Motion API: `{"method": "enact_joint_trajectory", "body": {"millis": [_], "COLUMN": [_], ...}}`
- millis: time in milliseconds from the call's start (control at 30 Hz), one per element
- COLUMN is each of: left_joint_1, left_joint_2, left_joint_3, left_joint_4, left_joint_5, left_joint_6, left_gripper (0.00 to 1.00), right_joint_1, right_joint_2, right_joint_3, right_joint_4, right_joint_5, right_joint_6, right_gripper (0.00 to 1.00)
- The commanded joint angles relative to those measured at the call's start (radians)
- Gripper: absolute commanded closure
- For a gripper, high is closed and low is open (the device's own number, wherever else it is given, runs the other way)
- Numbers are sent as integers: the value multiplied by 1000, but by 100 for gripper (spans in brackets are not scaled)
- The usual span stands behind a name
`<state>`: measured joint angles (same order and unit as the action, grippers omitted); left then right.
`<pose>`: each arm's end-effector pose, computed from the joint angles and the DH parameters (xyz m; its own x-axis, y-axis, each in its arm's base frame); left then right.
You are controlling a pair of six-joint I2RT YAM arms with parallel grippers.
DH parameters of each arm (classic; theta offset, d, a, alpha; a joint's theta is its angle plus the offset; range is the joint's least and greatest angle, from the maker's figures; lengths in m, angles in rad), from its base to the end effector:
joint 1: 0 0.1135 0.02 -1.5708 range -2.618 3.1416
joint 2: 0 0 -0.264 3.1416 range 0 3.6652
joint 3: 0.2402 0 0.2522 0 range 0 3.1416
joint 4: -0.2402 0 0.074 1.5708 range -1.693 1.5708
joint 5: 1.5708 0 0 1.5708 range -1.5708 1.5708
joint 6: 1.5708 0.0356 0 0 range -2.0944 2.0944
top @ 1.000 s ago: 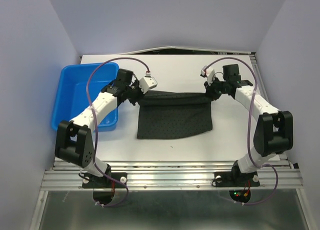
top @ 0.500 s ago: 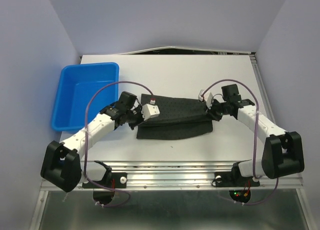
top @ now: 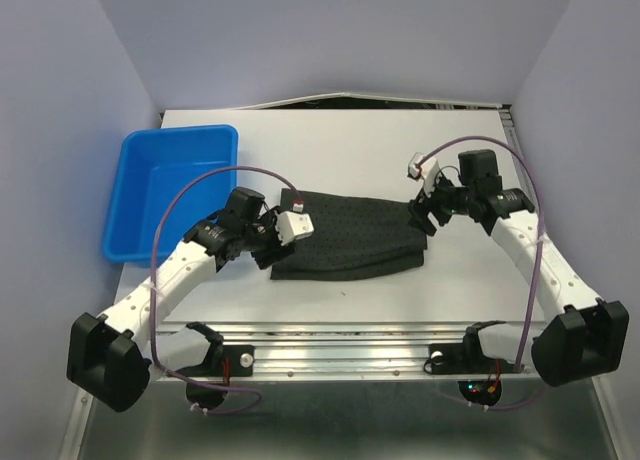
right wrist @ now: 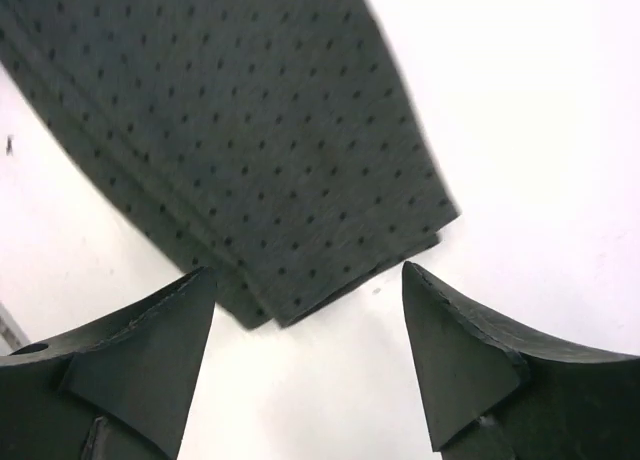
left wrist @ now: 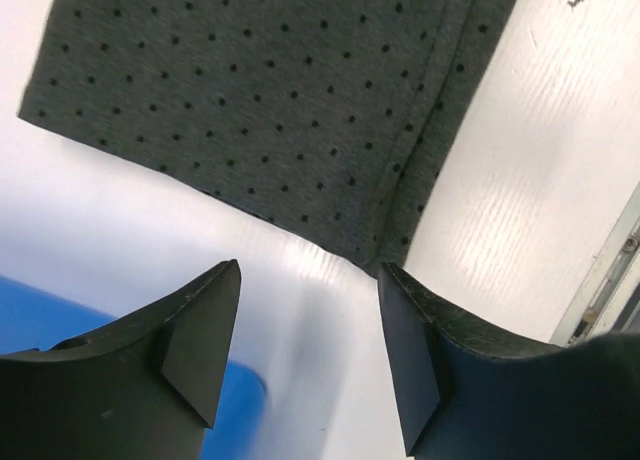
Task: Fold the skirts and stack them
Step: Fold the skirt
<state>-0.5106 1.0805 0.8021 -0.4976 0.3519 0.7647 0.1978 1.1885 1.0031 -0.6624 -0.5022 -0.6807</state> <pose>0.1898 -0.1204 0.2615 0.0253 0.7308 -0.6822 0.9090 0.2672 0.3199 0.2348 0.0645 0.2934 -0.2664 -0.6160 -0.7413 -0.8392 0.5265 -0.1359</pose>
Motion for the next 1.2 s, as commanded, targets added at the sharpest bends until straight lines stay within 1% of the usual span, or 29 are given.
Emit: {"method": "enact_joint_trajectory", "body": {"millis": [0,33,100,133,167,233,333,367,400,500,533,667,767,833,867,933,1000,1033,1067,1100,1133,1167], "left_joint_1": [-2,-2,-2,-2,-2,-3,-5,-6,-8,-32,-57,-107,-126,-126,-126,-126,-126,-126,-128,-138,-146,-152], "left_joint_2": [89,111,177,196,217,281,369,389,424,466,482,509,503,493,484,455,420,411,403,397,400,409], "left_joint_3": [40,42,57,65,74,80,82,88,89,92,91,88,115,135,155,181,198,206,221,227,238,258], "left_joint_4": [23,62,94,120,135,160,183,189,191,189,189,186,180,160,157,166,174,189,195,202,211,214], "left_joint_5": [6,-17,-21,-21,-22,-33,-53,-56,-54,-50,-51,-42,-59,-48,-47,-59,-59,-60,-59,-63,-79,-85], "left_joint_6": [-77,-100,-142,-160,-192,-206,-214,-215,-220,-229,-234,-262,-294,-327,-338,-366,-398,-409,-416,-432,-441,-447], "left_gripper": [35,37,40,41,41,42,45,47,48,53,54,55,57,56,54,51,48,48,46,46,46,46], "right_joint_1": [0,0,0,0,0,0,0,0,0,0,0,0,0,0,0,0,0,-18,-29,-44,-61,-104], "right_joint_2": [129,163,227,287,311,358,439,465,527,627,692,831,914,918,909,847,788,755,691,657,628,578], "right_joint_3": [129,138,155,163,163,161,150,155,163,221,241,379,590,658,683,723,709,675,655,632,584,559], "right_joint_4": [12,9,-5,-14,-13,-13,43,56,66,99,124,171,169,158,155,133,129,129,129,130,130,132], "right_joint_5": [-22,-24,-27,-29,-30,-29,30,74,86,134,145,200,228,220,214,205,199,197,182,171,156,115], "right_joint_6": [125,135,144,168,181,214,240,237,239,260,276,280,305,332,349,404,444,492,519,549,613,651], "right_gripper": [26,28,34,36,37,39,40,40,41,43,44,45,44,41,39,37,37,37,37,37,37,38]}}
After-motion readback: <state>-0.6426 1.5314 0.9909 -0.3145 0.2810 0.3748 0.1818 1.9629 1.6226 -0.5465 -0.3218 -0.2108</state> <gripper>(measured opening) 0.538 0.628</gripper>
